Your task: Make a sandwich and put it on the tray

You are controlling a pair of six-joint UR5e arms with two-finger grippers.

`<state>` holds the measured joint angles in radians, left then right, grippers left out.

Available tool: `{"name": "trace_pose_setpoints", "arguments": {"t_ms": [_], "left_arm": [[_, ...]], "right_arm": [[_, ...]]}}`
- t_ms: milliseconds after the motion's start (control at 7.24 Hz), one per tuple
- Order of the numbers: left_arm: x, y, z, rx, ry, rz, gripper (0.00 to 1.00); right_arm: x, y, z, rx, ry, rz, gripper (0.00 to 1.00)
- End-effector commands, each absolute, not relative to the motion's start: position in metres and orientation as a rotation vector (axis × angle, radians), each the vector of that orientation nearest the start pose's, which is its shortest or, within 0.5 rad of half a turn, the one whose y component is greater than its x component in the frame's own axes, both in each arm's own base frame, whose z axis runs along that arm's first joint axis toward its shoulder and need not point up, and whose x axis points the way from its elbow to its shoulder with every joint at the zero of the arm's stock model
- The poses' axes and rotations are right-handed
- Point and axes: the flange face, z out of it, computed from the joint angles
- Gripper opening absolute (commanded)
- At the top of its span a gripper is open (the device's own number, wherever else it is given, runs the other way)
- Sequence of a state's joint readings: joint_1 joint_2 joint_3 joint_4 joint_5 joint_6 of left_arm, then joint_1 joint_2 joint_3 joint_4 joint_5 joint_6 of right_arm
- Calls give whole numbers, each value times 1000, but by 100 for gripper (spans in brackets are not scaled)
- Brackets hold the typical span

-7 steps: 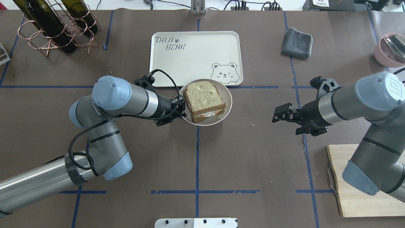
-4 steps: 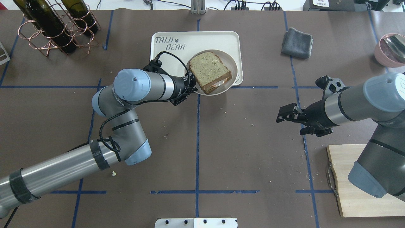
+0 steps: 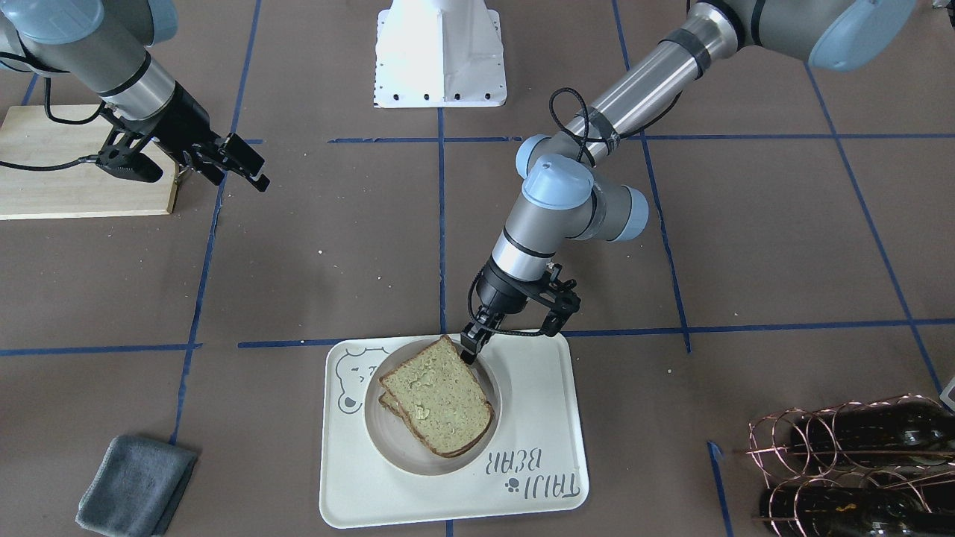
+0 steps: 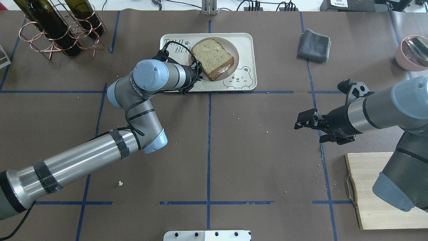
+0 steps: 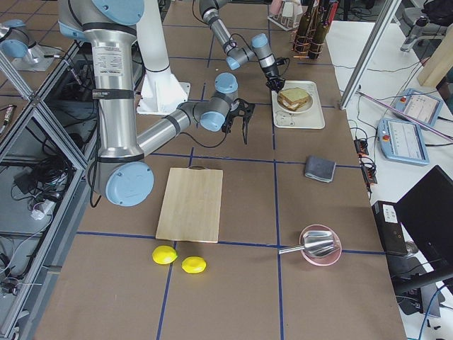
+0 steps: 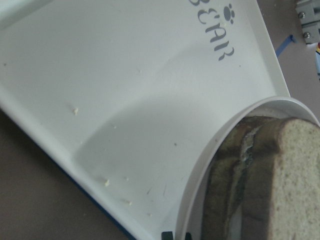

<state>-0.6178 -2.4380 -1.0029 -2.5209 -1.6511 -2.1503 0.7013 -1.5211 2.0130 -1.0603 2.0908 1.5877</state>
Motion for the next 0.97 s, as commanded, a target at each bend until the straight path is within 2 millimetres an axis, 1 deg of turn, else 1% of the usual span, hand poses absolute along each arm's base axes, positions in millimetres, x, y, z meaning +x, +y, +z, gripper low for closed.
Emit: {"name": "trace_pose_setpoints", "arguments": {"t_ms": [0, 138, 276, 414, 553, 691, 829], "left_arm": [[603, -584, 263, -19, 1298, -952, 19], [602, -585, 262, 7, 1296, -920, 37], [597, -587, 260, 10, 1302, -916, 43], [588, -591, 250, 17, 1322, -912, 43], [571, -596, 239, 41, 1349, -906, 42], [551, -591, 240, 50, 1372, -896, 39], [524, -577, 265, 55, 1356, -831, 39]], "right_arm": [[-323, -382, 363, -119, -1086, 384, 100], [-324, -382, 364, -120, -1085, 385, 100], [-323, -382, 363, -119, -1086, 384, 100], [-324, -382, 364, -119, -1086, 384, 100], [-324, -383, 366, -121, -1082, 386, 100], [-324, -382, 366, -122, -1081, 387, 100], [-324, -382, 369, -123, -1075, 390, 100]]}}
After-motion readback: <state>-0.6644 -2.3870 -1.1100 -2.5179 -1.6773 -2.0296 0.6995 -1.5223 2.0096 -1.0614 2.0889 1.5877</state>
